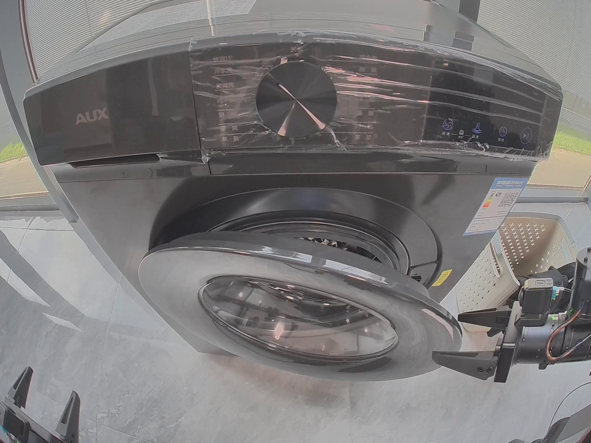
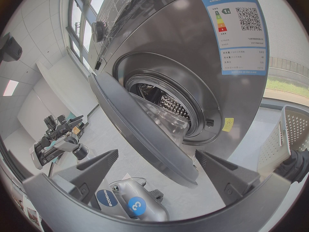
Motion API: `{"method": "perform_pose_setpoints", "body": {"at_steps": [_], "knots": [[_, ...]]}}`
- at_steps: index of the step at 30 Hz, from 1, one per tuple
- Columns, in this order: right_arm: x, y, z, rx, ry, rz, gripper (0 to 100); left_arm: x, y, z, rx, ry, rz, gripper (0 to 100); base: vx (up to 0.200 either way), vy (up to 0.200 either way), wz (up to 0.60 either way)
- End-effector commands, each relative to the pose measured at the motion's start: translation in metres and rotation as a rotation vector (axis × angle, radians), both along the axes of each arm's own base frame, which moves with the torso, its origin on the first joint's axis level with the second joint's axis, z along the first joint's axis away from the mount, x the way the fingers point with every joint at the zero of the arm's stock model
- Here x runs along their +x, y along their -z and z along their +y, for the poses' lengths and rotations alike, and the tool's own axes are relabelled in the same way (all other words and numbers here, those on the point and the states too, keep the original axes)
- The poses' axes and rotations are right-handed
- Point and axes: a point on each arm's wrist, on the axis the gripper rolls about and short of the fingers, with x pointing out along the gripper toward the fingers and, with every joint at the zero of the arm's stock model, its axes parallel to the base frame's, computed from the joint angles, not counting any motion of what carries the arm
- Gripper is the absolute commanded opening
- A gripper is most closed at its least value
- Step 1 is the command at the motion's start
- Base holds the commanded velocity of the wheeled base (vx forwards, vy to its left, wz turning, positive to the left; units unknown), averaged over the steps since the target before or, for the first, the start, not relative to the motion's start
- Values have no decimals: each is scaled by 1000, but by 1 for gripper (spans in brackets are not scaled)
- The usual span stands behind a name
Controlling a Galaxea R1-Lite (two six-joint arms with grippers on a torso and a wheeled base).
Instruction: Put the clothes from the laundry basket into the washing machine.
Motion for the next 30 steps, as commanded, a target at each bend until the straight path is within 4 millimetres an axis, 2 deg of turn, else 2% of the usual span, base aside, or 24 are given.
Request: {"method": "perform_pose_setpoints", "body": {"at_steps": [1,4,8,16,19,23,24,30], "knots": [[12,-5,7,2,-3,-3,100,0,5,0,0,0,-2,100,-200,0,0],[15,-1,11,-8,-15,17,100,0,4,0,-1,0,-3,100,-200,0,0],[13,3,14,-18,-35,35,100,0,4,0,-3,0,-3,100,0,0,0],[-5,5,6,-6,-49,21,100,0,4,0,0,0,-3,100,0,0,0],[-1,0,7,2,-38,9,100,0,4,0,0,0,-3,100,0,0,0],[5,-2,7,3,-26,2,100,0,4,0,0,0,-3,100,-200,0,0],[17,0,11,-10,-11,26,100,0,4,0,0,0,-3,100,-200,0,0],[26,7,20,-24,-30,57,100,0,4,0,-3,0,-3,100,-33,0,0]]}}
